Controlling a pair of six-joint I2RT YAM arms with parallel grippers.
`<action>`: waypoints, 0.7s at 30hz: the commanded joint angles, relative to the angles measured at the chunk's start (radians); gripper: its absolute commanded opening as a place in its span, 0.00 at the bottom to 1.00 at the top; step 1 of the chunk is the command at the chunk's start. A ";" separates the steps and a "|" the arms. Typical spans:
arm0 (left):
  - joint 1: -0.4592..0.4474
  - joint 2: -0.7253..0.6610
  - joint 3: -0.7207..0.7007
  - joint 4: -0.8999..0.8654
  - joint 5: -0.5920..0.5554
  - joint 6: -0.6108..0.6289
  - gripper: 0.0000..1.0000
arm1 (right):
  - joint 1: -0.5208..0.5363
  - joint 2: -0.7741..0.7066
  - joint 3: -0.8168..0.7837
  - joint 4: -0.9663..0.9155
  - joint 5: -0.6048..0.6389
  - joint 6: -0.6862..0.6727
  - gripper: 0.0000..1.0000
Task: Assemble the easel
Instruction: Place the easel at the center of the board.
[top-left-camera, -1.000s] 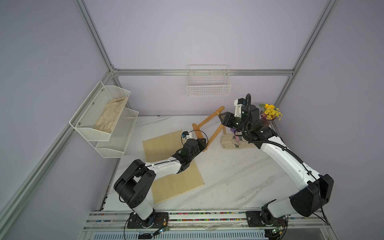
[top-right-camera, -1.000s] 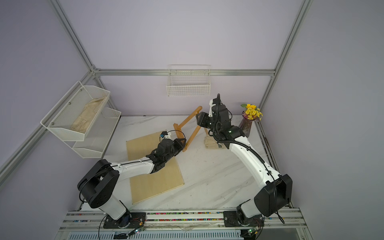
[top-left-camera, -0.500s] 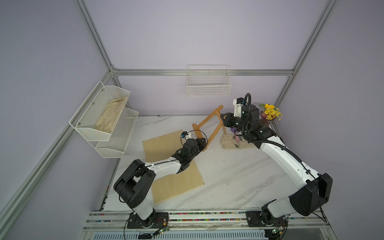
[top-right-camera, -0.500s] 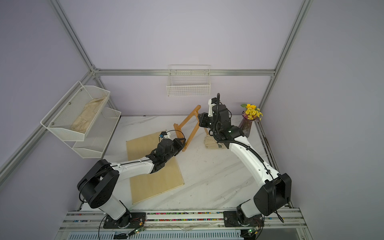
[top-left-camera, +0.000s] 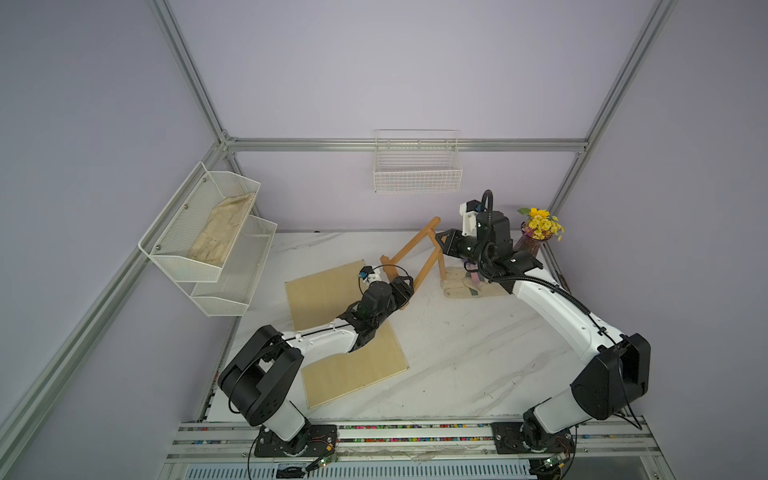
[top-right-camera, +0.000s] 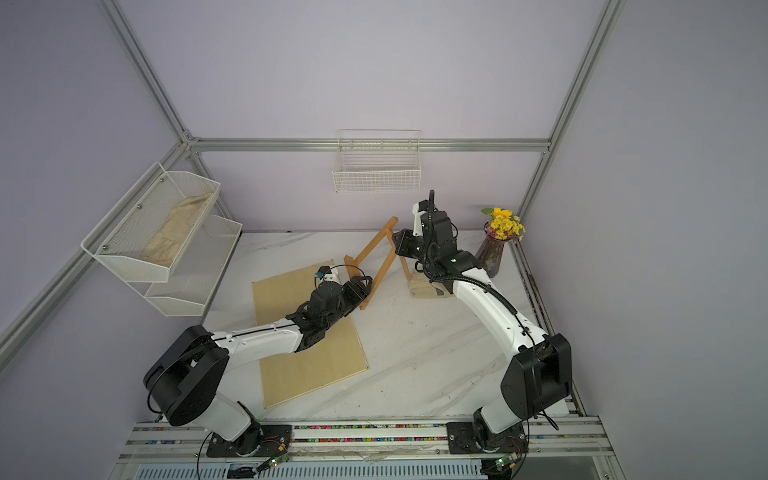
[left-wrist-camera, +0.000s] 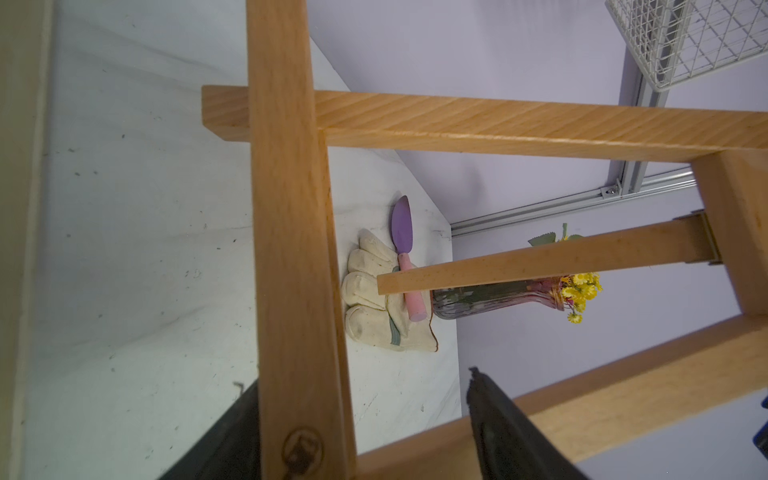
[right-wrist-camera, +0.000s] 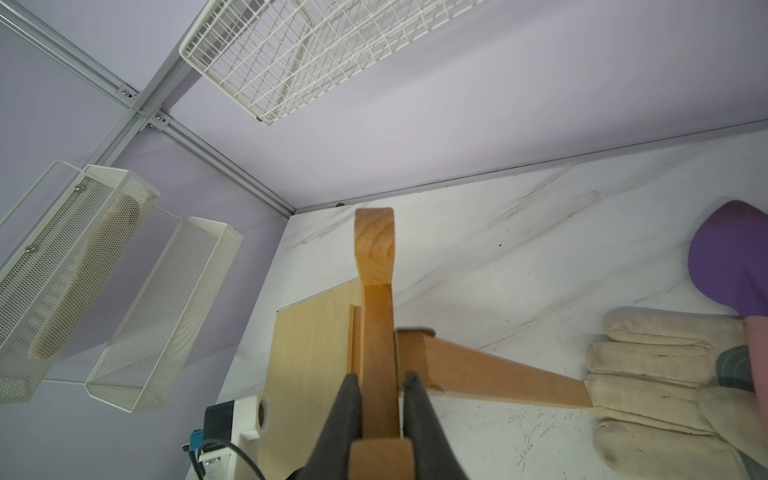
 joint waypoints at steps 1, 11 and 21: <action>-0.003 -0.083 -0.039 -0.075 -0.048 0.056 0.90 | -0.015 0.013 -0.002 0.119 -0.050 0.003 0.00; 0.003 -0.237 -0.033 -0.304 -0.128 0.215 1.00 | -0.022 0.091 -0.033 0.215 -0.123 -0.062 0.00; 0.006 -0.283 -0.023 -0.377 -0.163 0.308 1.00 | -0.025 0.174 -0.024 0.261 -0.173 -0.136 0.00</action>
